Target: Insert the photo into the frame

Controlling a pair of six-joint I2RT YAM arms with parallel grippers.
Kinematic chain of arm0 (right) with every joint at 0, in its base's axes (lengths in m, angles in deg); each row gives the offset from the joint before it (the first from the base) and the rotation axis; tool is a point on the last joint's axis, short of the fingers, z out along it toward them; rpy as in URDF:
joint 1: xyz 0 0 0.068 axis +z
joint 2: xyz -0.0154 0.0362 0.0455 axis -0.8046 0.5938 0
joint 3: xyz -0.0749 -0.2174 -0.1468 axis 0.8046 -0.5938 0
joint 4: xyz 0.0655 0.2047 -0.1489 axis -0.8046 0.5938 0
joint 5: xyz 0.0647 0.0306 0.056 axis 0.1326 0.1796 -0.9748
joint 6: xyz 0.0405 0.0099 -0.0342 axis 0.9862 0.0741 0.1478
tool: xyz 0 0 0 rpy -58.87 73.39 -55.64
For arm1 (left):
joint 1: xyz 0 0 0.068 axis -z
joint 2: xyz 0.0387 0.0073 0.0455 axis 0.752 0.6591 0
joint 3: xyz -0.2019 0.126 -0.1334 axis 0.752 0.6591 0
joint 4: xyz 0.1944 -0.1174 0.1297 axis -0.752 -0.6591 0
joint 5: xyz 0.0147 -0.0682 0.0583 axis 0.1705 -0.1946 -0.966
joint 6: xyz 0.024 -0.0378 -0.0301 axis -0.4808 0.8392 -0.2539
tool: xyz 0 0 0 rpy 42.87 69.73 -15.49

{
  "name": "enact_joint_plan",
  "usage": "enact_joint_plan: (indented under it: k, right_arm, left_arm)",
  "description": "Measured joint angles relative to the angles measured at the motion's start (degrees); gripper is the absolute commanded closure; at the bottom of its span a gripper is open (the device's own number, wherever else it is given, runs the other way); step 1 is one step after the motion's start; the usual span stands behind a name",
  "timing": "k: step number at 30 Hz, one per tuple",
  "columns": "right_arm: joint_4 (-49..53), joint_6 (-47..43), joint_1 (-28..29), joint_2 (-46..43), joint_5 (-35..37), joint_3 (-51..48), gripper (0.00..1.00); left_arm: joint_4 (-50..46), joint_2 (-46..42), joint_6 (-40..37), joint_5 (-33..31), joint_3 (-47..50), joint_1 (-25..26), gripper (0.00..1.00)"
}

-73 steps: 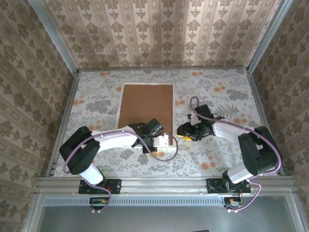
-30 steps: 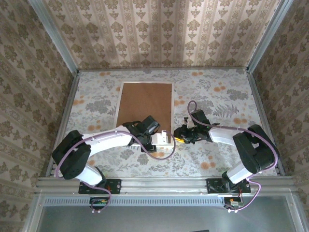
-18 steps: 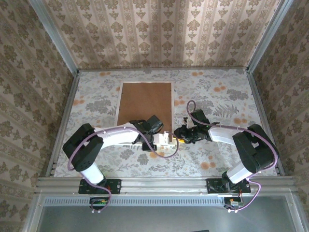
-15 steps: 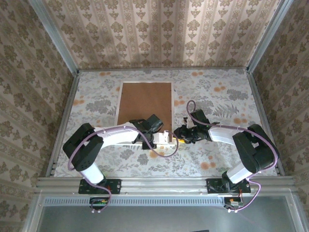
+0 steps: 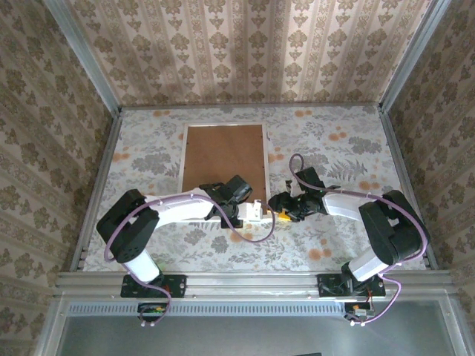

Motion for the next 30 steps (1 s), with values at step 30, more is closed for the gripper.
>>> enact_joint_plan:
  k: [30]
  right_arm:
    - [-17.7,10.5,1.4,5.6,-4.5,-1.5,0.55]
  left_arm:
    - [-0.3,-3.5,0.5,2.5,0.0,-0.8,1.00]
